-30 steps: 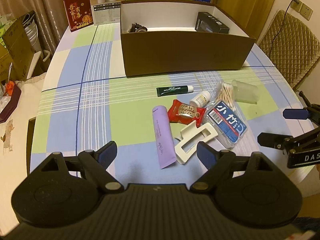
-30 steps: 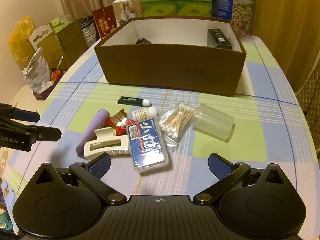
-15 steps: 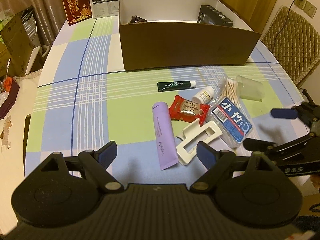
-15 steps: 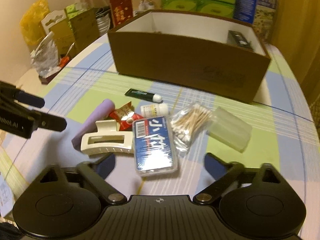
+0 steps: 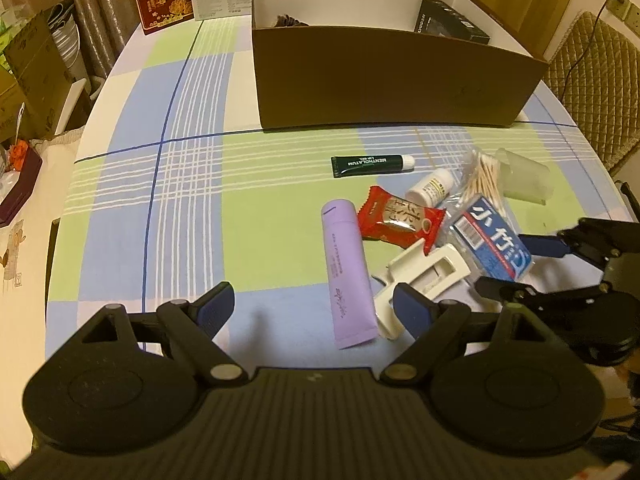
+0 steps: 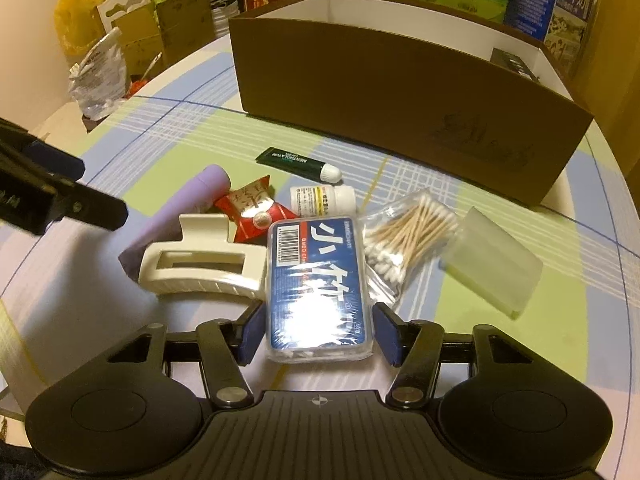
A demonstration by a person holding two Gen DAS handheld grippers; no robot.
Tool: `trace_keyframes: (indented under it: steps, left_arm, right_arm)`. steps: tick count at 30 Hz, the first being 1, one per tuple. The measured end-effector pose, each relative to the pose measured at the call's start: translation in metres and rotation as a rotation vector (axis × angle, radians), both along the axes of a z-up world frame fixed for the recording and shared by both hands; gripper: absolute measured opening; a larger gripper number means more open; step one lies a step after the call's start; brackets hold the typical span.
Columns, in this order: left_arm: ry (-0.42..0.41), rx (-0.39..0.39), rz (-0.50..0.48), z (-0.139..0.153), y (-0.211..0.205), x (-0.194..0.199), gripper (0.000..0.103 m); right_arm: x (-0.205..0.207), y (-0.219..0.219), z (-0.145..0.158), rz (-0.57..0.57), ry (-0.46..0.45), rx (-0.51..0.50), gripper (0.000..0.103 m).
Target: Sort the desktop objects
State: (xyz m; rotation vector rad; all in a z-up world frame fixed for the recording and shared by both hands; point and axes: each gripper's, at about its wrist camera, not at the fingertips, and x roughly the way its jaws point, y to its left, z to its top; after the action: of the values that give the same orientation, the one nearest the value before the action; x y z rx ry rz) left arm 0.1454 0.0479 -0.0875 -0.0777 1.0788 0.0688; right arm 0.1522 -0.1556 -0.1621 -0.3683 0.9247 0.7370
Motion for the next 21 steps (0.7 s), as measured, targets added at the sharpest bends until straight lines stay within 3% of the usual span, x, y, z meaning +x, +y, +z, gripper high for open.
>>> trace_keyframes:
  steps: [7,12,16,21]
  left_arm:
    - [0.011,-0.002,-0.01,-0.013,0.002,0.013,0.083]
    - [0.012,-0.028,-0.032,-0.024,0.002,0.027,0.076]
    - [0.019,-0.021,-0.063,-0.034,0.001,0.039,0.071]
    - [0.035,-0.006,-0.104,-0.046,-0.004,0.051,0.054]
  right_arm:
    - [-0.003,-0.025,0.005,-0.061,0.033,-0.024,0.055]
    - [-0.002,-0.054,0.01,-0.146,0.048,-0.029,0.055]
    - [0.0,-0.076,0.012,-0.223,0.053,-0.037,0.055]
    - [0.007,-0.097,0.011,-0.296,0.067,-0.035,0.055]
